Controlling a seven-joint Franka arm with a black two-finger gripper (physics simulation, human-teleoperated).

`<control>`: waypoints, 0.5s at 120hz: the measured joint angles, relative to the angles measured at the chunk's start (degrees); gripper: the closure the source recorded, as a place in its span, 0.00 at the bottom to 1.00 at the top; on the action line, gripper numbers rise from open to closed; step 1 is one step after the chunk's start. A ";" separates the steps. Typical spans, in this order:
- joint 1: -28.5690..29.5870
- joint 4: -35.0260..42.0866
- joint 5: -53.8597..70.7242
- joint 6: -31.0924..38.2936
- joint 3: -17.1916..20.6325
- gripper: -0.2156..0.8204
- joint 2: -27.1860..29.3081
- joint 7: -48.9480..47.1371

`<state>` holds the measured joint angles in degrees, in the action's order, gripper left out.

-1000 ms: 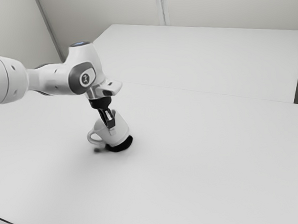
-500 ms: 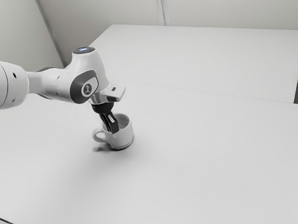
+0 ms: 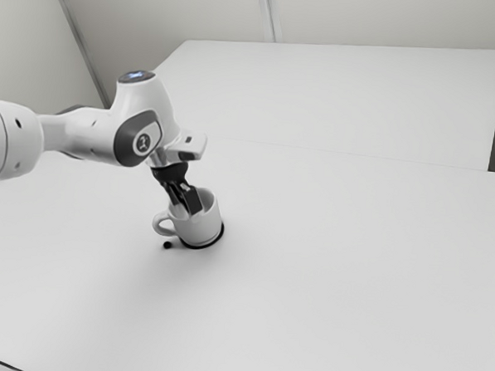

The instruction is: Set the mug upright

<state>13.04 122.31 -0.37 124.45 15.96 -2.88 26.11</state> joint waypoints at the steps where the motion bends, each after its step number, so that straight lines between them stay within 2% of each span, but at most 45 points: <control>1: -0.01 -0.03 -0.02 -0.07 -0.01 0.24 0.14 -0.27; 12: 0.10 -0.46 -0.77 -1.26 0.03 0.23 1.49 -3.43; 28: 0.21 -5.21 -1.27 -4.20 0.04 0.22 2.42 -8.02; 60: 0.17 -19.20 -1.08 -12.77 0.01 0.21 2.19 -14.53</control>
<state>13.20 103.11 -1.44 111.68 15.96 -0.69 11.58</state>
